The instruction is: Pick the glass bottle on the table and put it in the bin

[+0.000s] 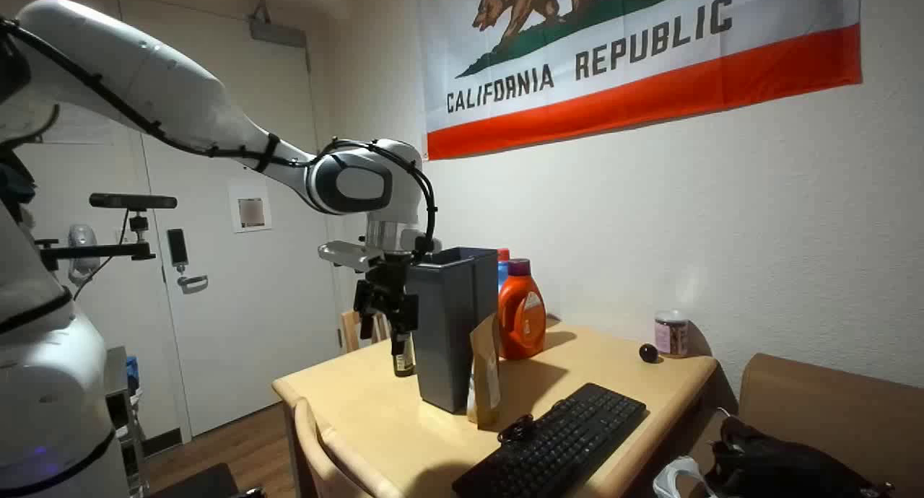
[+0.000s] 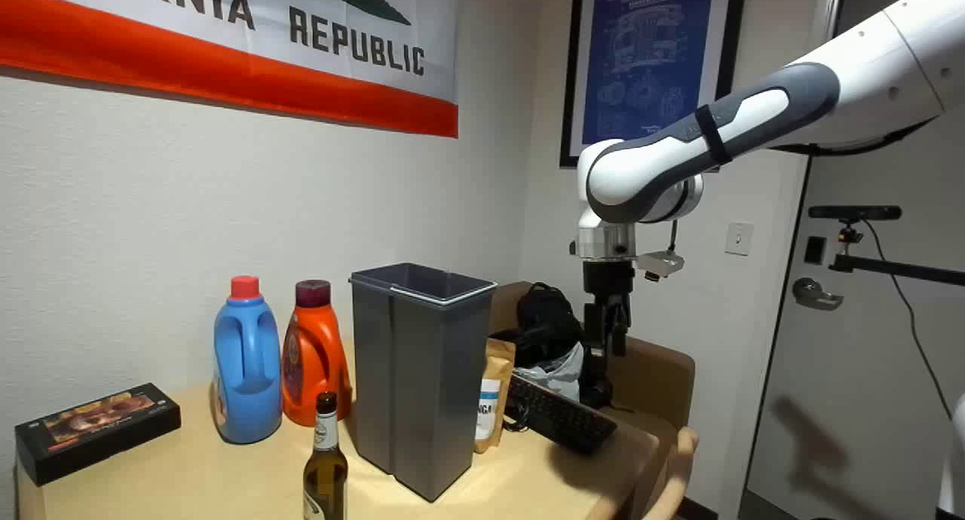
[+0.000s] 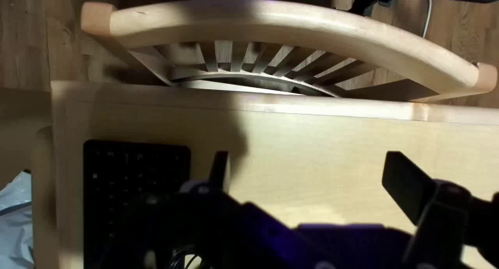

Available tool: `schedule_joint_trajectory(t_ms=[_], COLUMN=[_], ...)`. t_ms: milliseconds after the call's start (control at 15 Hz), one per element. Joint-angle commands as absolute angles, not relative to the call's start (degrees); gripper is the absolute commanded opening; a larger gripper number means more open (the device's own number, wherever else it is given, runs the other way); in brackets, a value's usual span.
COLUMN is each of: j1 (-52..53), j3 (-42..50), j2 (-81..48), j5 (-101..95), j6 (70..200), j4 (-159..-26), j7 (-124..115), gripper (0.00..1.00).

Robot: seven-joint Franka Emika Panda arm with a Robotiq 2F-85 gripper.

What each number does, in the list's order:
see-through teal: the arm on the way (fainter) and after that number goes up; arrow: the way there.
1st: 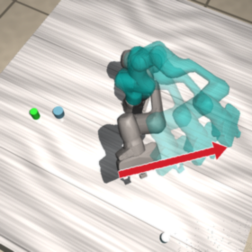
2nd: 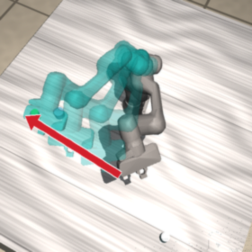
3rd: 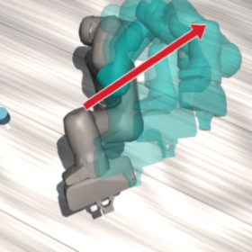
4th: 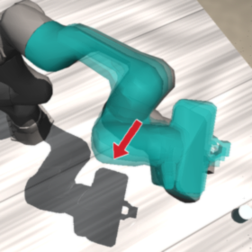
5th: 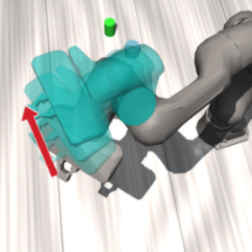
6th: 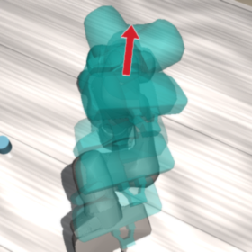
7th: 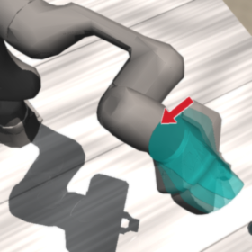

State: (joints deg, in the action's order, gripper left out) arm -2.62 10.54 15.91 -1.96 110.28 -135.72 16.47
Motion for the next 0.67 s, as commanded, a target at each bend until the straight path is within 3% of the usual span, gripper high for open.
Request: schedule_joint_trajectory(t_ms=[0,600], j1=[-3.46,-3.25], j3=[9.72,8.53], j2=[15.85,15.85], j5=[-1.73,-2.03], j6=[110.21,110.21], j4=[-135.66,-135.87], j7=[16.65,16.52], gripper=[1.00,1.00])
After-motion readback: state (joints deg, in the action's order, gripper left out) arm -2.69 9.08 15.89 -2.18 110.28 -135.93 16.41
